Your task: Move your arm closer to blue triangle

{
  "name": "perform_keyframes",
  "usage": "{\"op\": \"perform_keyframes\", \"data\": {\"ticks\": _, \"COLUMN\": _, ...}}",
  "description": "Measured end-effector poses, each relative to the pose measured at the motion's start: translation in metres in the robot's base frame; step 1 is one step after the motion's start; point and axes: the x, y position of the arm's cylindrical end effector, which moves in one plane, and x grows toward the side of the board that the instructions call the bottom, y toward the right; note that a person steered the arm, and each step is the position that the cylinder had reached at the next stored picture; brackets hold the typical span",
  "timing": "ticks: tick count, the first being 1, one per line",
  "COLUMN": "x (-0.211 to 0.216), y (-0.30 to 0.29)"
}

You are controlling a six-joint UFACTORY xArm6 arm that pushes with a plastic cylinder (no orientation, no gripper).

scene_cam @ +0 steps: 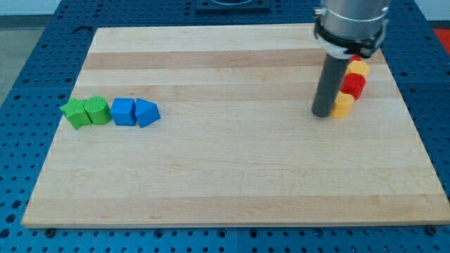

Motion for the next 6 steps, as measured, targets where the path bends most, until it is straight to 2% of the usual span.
{"op": "perform_keyframes", "data": {"ticks": 2, "x": 0.0, "y": 0.025}}
{"op": "perform_keyframes", "data": {"ticks": 3, "x": 0.01, "y": 0.009}}
{"op": "perform_keyframes", "data": {"ticks": 4, "x": 0.02, "y": -0.059}}
{"op": "perform_keyframes", "data": {"ticks": 5, "x": -0.005, "y": -0.12}}
{"op": "perform_keyframes", "data": {"ticks": 6, "x": -0.052, "y": -0.16}}
